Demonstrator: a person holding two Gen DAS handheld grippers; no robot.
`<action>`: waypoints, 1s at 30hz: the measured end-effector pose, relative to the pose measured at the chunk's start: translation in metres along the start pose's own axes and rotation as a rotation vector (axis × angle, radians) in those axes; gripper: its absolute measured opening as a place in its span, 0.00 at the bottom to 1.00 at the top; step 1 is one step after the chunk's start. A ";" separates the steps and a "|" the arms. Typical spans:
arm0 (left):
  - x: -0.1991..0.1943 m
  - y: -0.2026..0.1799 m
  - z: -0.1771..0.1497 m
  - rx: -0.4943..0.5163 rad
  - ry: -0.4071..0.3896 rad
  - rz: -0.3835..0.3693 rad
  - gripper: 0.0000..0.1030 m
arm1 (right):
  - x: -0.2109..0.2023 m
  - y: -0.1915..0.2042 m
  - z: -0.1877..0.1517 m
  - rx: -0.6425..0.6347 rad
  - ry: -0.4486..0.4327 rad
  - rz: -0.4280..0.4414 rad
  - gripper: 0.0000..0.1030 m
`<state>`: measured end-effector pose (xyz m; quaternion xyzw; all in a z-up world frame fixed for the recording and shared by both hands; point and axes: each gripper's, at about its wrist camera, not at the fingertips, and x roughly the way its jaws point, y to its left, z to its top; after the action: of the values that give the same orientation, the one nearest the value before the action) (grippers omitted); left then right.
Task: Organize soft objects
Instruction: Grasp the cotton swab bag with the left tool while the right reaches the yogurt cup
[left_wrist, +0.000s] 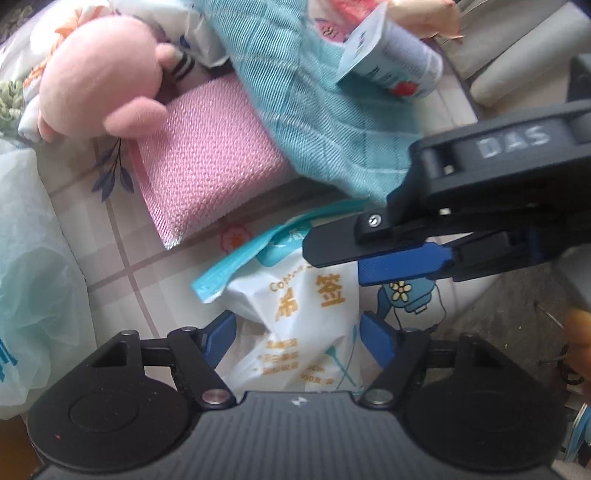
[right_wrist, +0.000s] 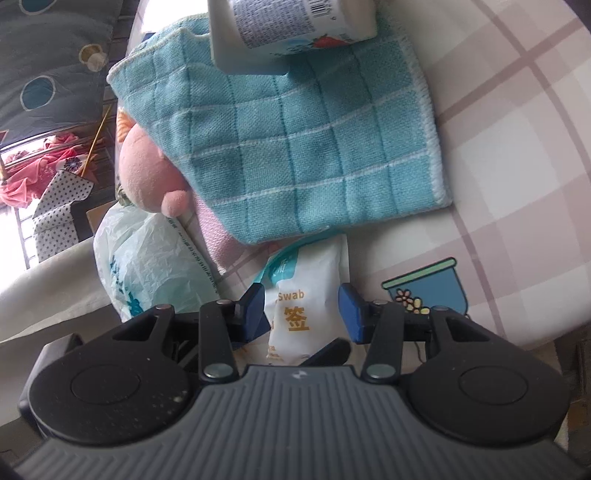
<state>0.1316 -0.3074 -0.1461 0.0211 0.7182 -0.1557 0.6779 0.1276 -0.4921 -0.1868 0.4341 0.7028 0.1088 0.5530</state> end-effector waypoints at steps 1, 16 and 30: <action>0.002 -0.001 0.001 -0.006 0.002 0.010 0.70 | 0.001 0.002 0.000 -0.005 0.008 0.008 0.44; 0.003 0.014 -0.013 -0.156 -0.019 0.014 0.44 | -0.070 0.081 0.023 -0.373 -0.170 -0.142 0.66; 0.012 0.032 -0.015 -0.261 -0.016 0.012 0.45 | -0.082 0.092 0.085 -0.191 -0.360 -0.475 0.82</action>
<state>0.1241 -0.2755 -0.1638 -0.0643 0.7266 -0.0569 0.6817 0.2482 -0.5242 -0.1036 0.2161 0.6621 -0.0367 0.7166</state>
